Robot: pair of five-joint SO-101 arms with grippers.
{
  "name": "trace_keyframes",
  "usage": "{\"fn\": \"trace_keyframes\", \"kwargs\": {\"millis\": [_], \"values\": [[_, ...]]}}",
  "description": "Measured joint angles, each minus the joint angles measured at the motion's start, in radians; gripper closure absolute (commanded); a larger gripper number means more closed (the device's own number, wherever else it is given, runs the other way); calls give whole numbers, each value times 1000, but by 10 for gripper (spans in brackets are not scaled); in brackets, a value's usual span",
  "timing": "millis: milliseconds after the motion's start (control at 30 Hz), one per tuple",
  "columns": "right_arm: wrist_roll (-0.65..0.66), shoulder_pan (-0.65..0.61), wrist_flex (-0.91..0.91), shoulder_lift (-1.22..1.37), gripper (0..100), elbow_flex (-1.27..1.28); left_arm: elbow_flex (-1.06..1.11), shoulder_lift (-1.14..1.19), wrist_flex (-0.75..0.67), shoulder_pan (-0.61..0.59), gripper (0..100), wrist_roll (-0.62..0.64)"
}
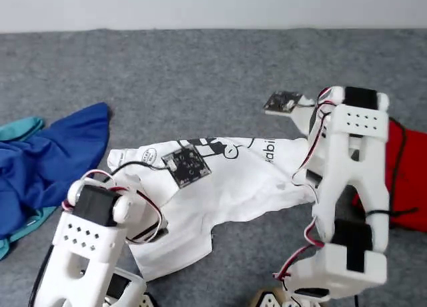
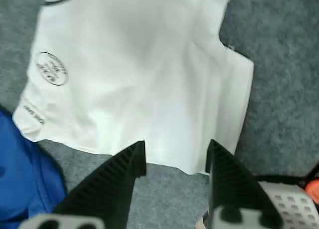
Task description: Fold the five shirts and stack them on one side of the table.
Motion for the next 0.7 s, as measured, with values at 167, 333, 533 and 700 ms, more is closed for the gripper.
{"fn": "trace_keyframes", "kwargs": {"millis": [167, 333, 533, 700], "values": [[-190, -2, -87, 9, 853, -68, -17, 0, -71, -31, 989, 61], [-466, 0, -249, 120, 971, -75, 92, 0, -302, -176, 978, 124], [-666, -43, -281, 247, 898, -75, 226, 0, -474, -338, 977, 164], [-740, -91, -290, 259, 720, -75, 264, 0, -488, -404, 977, 164]]}}
